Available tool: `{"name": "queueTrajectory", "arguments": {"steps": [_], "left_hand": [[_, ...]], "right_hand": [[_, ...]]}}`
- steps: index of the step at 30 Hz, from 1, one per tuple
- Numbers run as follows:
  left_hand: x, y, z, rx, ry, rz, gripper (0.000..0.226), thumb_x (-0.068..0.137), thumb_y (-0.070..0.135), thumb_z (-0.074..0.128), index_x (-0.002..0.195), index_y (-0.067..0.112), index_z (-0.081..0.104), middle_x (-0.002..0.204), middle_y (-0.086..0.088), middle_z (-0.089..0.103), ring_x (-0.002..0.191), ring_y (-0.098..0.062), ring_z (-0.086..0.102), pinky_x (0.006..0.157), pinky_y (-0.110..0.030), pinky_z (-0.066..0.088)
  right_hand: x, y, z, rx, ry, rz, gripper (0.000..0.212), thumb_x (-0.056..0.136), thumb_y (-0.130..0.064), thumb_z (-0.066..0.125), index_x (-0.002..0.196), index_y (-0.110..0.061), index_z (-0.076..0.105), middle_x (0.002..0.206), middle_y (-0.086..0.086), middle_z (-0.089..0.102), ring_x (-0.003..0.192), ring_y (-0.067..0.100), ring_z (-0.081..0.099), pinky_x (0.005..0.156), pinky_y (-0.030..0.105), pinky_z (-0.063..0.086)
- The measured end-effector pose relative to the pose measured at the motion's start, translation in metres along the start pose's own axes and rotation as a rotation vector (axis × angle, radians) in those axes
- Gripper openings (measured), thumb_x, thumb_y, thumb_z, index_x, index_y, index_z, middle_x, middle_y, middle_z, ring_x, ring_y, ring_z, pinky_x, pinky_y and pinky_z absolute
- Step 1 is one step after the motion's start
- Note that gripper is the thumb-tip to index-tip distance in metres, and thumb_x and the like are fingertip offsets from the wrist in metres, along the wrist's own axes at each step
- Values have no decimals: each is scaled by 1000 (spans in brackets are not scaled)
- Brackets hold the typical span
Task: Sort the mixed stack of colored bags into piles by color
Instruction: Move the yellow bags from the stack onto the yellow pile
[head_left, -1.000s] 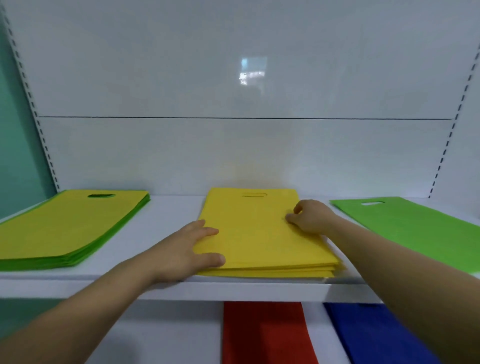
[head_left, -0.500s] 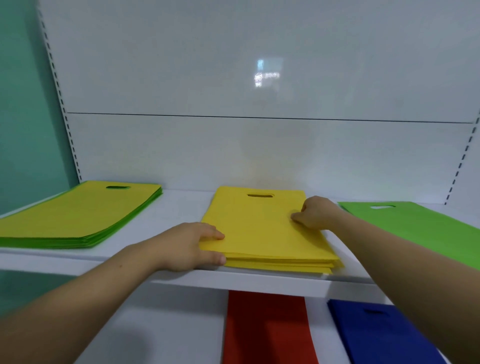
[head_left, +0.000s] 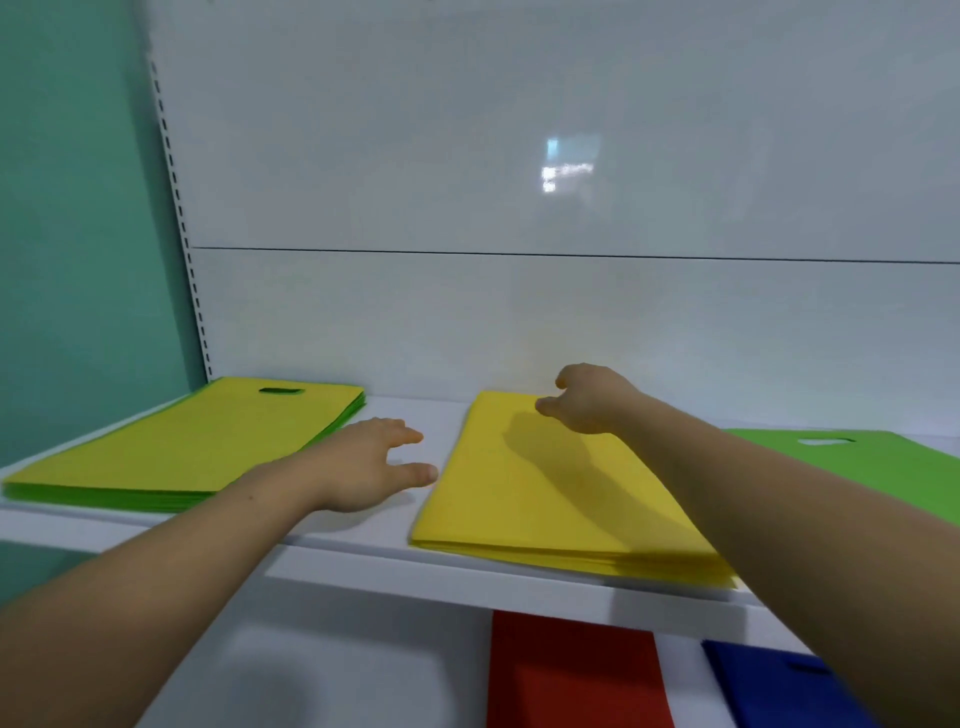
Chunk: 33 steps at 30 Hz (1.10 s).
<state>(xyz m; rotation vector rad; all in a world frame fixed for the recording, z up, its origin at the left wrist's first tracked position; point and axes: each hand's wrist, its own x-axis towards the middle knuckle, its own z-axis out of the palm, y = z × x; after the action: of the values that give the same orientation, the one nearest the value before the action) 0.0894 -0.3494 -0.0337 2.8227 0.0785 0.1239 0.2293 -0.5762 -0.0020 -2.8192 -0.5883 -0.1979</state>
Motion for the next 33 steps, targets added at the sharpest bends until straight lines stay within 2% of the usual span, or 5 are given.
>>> {"name": "queueTrajectory", "arguments": {"steps": [18, 23, 26, 31, 33], "left_hand": [[-26, -259, -83, 24, 106, -273, 61, 91, 54, 50, 142, 23, 41, 151, -1, 34, 135, -20, 37, 107, -29, 30], [-30, -306, -92, 77, 111, -273, 62, 89, 56, 50, 142, 26, 39, 151, 1, 33, 135, -20, 35, 110, -36, 32], [-33, -319, -84, -59, 88, -275, 64, 87, 58, 52, 142, 26, 40, 151, 2, 34, 133, -21, 38, 107, -33, 34], [-32, -330, -72, -116, 162, -228, 72, 77, 66, 45, 140, 31, 42, 152, 6, 31, 134, -18, 36, 110, -37, 31], [-30, -333, -70, -116, 182, -217, 62, 84, 59, 49, 140, 33, 41, 153, 7, 29, 136, -17, 33, 110, -37, 30]], "right_hand": [[50, -250, 103, 140, -95, -54, 57, 96, -47, 47, 136, -7, 42, 139, 12, 47, 126, 28, 45, 98, 33, 39], [59, -283, 129, 254, -47, 120, 56, 94, -53, 45, 126, -7, 46, 127, 11, 55, 116, 28, 51, 88, 32, 40], [59, -292, 133, 276, -10, 196, 60, 90, -53, 54, 129, -8, 46, 130, 10, 53, 118, 28, 51, 89, 32, 41], [58, -294, 144, 445, 92, 275, 55, 88, -34, 64, 135, -14, 45, 131, 9, 54, 119, 26, 51, 90, 29, 40], [57, -293, 148, 514, 156, 256, 47, 89, -24, 62, 133, -17, 47, 111, 8, 60, 103, 26, 56, 79, 27, 42]]}}
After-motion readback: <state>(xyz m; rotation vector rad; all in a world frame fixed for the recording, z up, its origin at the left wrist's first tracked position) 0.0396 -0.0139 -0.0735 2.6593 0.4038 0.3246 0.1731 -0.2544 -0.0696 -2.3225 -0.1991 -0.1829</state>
